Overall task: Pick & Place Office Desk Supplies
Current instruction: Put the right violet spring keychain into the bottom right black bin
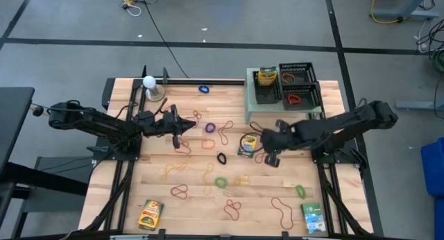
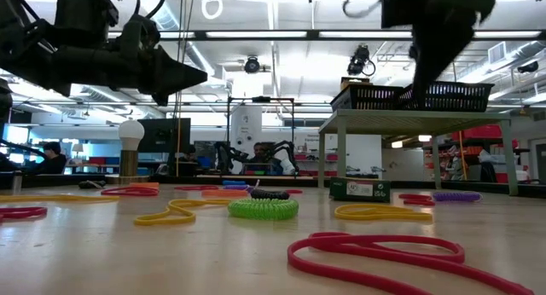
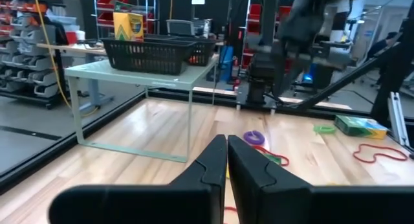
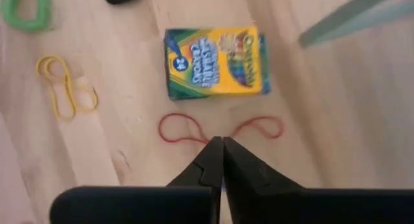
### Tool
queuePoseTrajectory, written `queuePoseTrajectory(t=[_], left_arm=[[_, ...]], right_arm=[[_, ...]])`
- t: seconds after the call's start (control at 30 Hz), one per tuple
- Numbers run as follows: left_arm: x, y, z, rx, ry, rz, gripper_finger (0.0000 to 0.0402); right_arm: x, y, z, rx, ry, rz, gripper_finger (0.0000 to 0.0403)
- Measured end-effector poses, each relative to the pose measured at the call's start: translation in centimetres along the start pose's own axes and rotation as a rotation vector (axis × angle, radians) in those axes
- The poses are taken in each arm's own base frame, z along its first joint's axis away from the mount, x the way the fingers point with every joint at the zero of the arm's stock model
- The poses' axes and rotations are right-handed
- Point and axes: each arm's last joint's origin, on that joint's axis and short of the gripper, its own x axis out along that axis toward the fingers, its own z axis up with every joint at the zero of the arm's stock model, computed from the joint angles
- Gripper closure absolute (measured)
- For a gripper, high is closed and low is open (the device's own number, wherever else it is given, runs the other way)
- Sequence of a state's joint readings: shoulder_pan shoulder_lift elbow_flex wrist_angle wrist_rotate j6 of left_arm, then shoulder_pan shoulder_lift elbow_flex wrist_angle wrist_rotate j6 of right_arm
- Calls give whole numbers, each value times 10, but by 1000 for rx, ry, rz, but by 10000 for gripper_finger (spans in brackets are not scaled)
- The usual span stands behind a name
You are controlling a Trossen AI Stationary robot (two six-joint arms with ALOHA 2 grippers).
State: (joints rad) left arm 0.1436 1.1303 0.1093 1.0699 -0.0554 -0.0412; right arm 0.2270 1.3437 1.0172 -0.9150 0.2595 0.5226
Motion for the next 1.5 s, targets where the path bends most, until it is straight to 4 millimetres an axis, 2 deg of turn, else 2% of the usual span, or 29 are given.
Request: queuePoseTrajectory(t=[0.17, 0.33, 0.47, 0.73, 1.03, 1.17, 1.27, 1.4, 1.5], left_arm=[[0, 0, -3, 0, 34, -4, 380], [0, 0, -4, 3, 37, -3, 380], [0, 0, -4, 5, 37, -5, 380], [0, 0, -4, 6, 37, -5, 380], [0, 0, -3, 3, 34, -6, 380], [0, 0, -3, 2, 33, -7, 380], [0, 0, -3, -3, 31, -9, 380], [0, 0, -1, -33, 11, -10, 380], [0, 0, -1, -33, 15, -10, 380]], right_arm=[[31, 3, -22, 155, 2, 12, 322], [52, -1, -45, 153, 48, -19, 261], [67, -5, -59, 125, 56, -22, 236], [83, -10, -71, 119, 50, -18, 254], [107, -7, -68, 70, 132, -45, 299], [100, -4, -60, 64, 132, -34, 354], [83, 3, -44, 34, 90, -2, 389], [49, 11, -23, -3, 83, 50, 386], [7, 12, 0, -4, 24, 55, 391]])
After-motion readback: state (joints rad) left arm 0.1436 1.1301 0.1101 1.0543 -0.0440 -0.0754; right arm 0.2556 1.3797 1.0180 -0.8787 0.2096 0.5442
